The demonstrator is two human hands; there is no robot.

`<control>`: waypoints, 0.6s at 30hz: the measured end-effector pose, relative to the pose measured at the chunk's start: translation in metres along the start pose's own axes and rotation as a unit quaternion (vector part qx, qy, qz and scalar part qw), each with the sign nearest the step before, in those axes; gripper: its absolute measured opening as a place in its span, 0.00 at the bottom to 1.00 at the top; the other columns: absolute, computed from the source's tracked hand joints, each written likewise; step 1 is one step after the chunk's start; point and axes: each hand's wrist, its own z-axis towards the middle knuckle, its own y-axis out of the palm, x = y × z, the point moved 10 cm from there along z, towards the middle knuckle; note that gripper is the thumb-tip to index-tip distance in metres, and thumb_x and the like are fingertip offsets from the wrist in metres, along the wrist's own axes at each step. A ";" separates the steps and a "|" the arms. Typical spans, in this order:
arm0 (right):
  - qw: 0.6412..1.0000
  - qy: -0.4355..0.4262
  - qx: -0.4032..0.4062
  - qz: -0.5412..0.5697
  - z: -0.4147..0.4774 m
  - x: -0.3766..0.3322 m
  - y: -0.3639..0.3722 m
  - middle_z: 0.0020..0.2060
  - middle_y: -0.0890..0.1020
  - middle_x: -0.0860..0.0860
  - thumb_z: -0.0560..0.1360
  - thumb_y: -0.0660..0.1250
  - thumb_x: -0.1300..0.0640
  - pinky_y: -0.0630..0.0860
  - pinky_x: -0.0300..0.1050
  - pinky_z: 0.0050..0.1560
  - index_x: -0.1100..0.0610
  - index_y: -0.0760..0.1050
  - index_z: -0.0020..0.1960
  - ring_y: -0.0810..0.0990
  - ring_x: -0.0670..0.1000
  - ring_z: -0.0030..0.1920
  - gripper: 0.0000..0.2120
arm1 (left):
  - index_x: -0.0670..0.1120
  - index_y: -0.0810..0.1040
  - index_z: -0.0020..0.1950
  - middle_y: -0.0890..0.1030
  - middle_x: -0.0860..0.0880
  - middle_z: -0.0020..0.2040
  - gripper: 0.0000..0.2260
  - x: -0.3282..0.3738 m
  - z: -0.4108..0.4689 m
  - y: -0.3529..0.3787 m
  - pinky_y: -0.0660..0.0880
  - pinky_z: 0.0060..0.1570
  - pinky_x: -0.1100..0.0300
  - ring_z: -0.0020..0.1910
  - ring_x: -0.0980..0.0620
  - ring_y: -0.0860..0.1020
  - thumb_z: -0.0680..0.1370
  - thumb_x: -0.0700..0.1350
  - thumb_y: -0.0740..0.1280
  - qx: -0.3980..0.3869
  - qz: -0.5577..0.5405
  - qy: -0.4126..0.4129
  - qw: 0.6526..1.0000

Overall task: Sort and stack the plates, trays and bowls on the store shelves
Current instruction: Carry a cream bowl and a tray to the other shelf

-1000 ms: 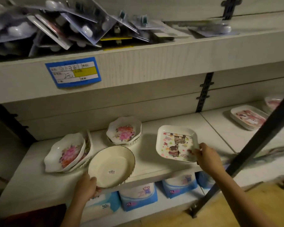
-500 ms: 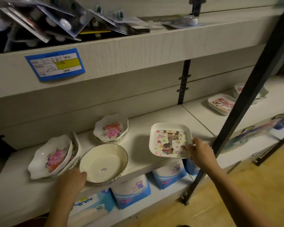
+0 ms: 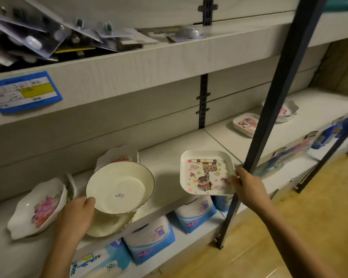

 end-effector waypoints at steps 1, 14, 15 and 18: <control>1.000 0.000 0.004 0.003 -0.001 0.006 -0.007 0.46 0.81 0.55 0.79 0.57 0.55 0.81 0.52 0.46 0.57 0.72 0.53 0.81 0.55 0.43 0.08 | 0.37 0.71 0.31 0.73 0.39 0.31 0.16 0.011 -0.002 0.004 0.62 0.32 0.56 0.32 0.43 0.70 0.78 0.41 0.57 -0.007 -0.013 0.009 1.000; 0.998 0.015 0.062 0.025 0.004 0.153 -0.146 0.41 0.84 0.55 0.78 0.61 0.53 0.79 0.53 0.38 0.58 0.76 0.49 0.82 0.55 0.36 0.10 | 0.41 0.68 0.28 0.69 0.43 0.25 0.17 0.186 -0.069 0.118 0.63 0.34 0.55 0.29 0.44 0.68 0.77 0.40 0.59 -0.098 -0.078 0.082 0.989; 0.997 0.021 0.065 0.035 0.006 0.168 -0.156 0.40 0.84 0.55 0.78 0.61 0.53 0.79 0.54 0.37 0.58 0.76 0.48 0.82 0.54 0.35 0.09 | 0.42 0.67 0.27 0.69 0.43 0.25 0.17 0.201 -0.077 0.127 0.63 0.34 0.55 0.29 0.44 0.68 0.77 0.40 0.59 -0.100 -0.085 0.089 0.987; 0.997 0.029 0.072 0.029 0.011 0.207 -0.185 0.36 0.83 0.52 0.78 0.61 0.52 0.78 0.50 0.34 0.57 0.76 0.48 0.81 0.52 0.32 0.10 | 0.43 0.66 0.26 0.68 0.44 0.26 0.18 0.245 -0.101 0.152 0.62 0.33 0.56 0.30 0.45 0.68 0.77 0.41 0.59 -0.107 -0.101 0.104 0.984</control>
